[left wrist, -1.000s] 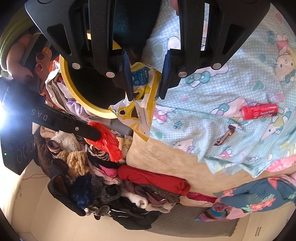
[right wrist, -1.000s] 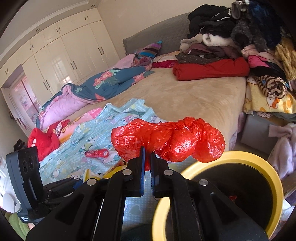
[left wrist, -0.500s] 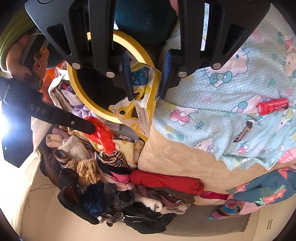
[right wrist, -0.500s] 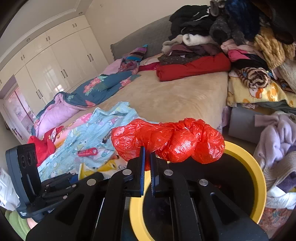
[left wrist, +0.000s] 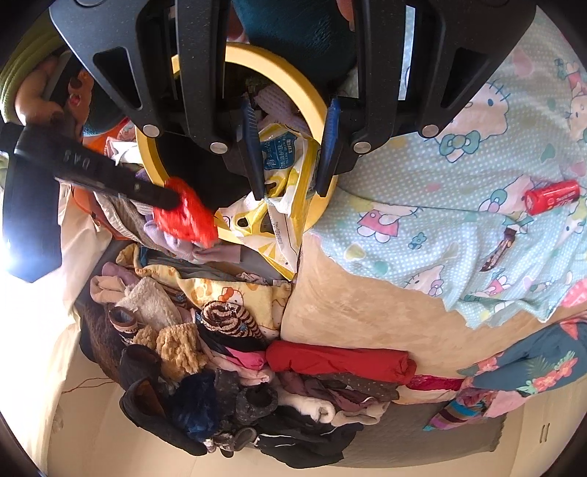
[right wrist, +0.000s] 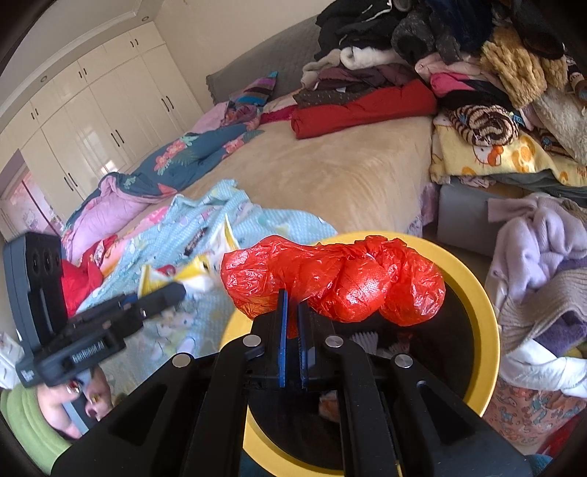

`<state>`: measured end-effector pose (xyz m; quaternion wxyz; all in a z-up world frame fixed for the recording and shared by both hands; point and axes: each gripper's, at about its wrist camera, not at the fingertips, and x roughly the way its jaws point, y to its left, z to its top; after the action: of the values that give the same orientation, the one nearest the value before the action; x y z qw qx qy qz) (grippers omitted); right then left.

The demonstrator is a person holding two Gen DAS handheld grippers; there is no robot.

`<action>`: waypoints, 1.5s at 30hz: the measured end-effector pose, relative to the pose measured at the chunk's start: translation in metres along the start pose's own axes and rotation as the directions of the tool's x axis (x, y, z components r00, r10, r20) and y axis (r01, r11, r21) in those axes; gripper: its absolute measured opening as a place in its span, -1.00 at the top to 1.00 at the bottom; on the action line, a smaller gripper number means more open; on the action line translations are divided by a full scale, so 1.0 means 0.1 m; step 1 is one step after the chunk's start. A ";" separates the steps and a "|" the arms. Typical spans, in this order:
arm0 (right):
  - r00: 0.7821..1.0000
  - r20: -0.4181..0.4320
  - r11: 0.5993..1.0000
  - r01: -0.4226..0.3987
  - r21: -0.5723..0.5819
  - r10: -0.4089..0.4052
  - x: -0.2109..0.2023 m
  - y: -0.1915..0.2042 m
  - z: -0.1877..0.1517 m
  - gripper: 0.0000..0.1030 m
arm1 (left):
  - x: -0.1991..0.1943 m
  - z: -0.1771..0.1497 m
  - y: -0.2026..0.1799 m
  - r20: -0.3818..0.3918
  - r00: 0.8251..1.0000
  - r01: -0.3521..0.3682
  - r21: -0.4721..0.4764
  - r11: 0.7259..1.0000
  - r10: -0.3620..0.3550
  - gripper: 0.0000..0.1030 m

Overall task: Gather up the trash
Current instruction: 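Open both tools to drop the yellow wrapper and red bag into the bin, then move the left tool to the red tube while the right tool approaches the chocolate bar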

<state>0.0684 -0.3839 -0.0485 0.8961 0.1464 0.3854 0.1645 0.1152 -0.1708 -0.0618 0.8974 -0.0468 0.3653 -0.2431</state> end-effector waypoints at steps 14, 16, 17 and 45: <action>0.990 -0.141 1.000 0.004 0.022 -0.001 0.15 -0.18 -0.24 0.89 | 0.28 0.07 -0.25 -0.042 0.999 0.012 0.039 0.999 -0.011 0.58; 0.989 -0.149 0.999 0.012 0.042 -0.005 0.15 -0.22 -0.24 0.85 | 0.33 0.07 -0.28 -0.052 0.999 0.014 0.042 0.999 -0.012 0.57; 0.989 -0.149 0.998 0.016 0.060 -0.007 0.14 -0.25 -0.24 0.66 | 0.35 0.07 -0.30 -0.059 0.998 0.016 0.047 0.999 -0.013 0.57; 0.980 0.126 0.988 0.155 0.015 -0.156 -0.20 0.00 0.02 -0.63 | -0.01 0.08 -0.03 0.068 0.988 -0.142 0.027 0.989 0.140 -0.79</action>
<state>0.0565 -0.3927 -0.0345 0.9285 0.1282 0.3383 0.0834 0.1185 -0.1736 -0.0541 0.9246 -0.0147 0.3338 -0.1830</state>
